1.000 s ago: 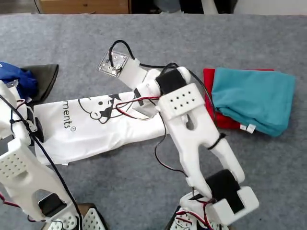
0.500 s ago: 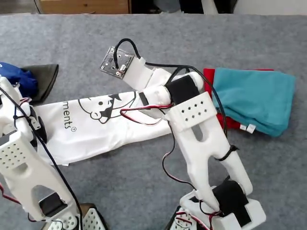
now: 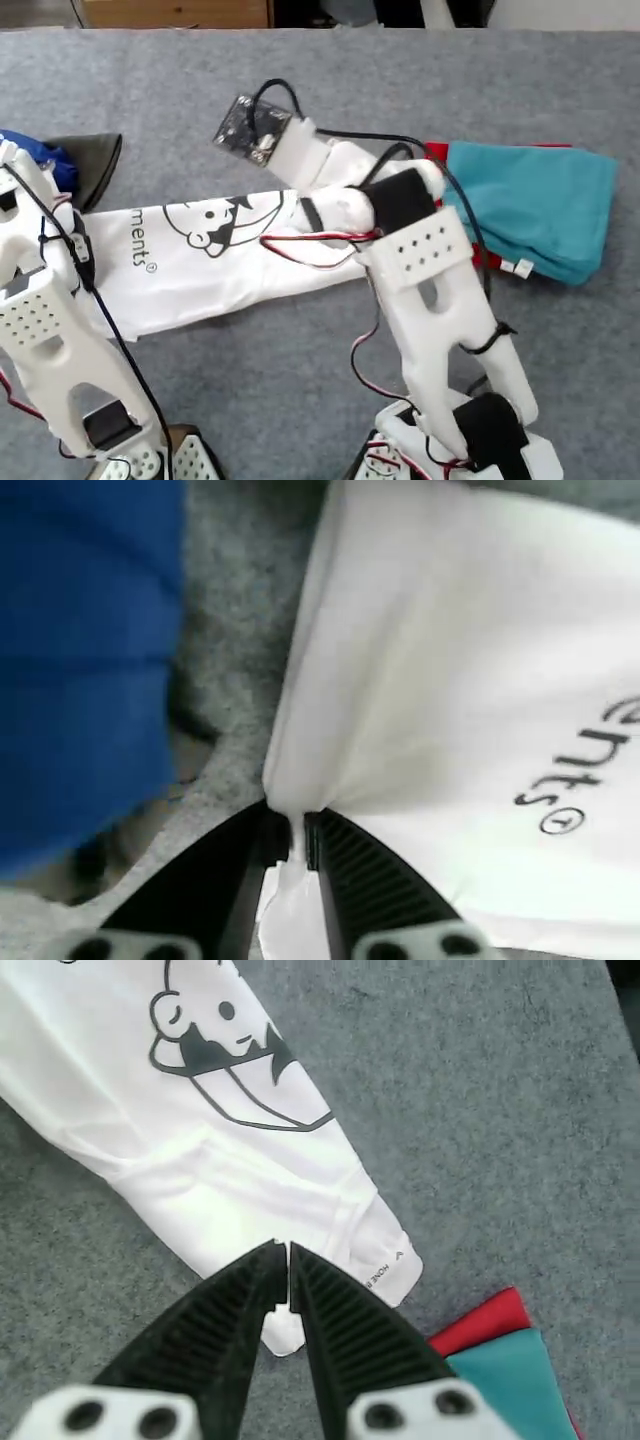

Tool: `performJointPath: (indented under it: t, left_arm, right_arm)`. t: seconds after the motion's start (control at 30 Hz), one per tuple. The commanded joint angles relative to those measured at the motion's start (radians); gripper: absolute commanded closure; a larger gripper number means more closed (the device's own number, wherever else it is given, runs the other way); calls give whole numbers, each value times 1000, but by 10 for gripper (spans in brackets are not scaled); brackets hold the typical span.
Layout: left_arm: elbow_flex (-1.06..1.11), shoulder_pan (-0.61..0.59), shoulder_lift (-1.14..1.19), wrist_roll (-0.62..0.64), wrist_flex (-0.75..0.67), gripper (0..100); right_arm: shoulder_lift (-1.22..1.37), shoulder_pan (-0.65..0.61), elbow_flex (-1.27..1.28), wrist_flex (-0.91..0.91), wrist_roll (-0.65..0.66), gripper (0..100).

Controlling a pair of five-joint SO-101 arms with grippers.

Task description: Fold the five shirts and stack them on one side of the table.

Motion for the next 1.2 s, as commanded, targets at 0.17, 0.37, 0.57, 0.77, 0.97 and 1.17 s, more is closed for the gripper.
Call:
performJointPath:
  t: [0.17,0.37,0.57,0.77,0.97,1.17]
  left_arm:
    - [64,183,-368,17,55,971]
    - [153,367,-537,75,55,970]
    - [157,567,-597,117,49,970]
    - [91,796,-592,183,41,970]
    - [-24,1012,-592,267,40,968]
    - [-30,1101,-559,272,-46,970]
  right_arm:
    - [-131,219,-15,-175,-51,985]
    - [-200,310,-8,-222,-51,985]
    - [-251,427,-13,-245,-51,985]
    - [-268,586,-18,-282,-43,985]
    - [-321,718,-31,-292,3,985]
    - [-355,789,-31,-293,23,984]
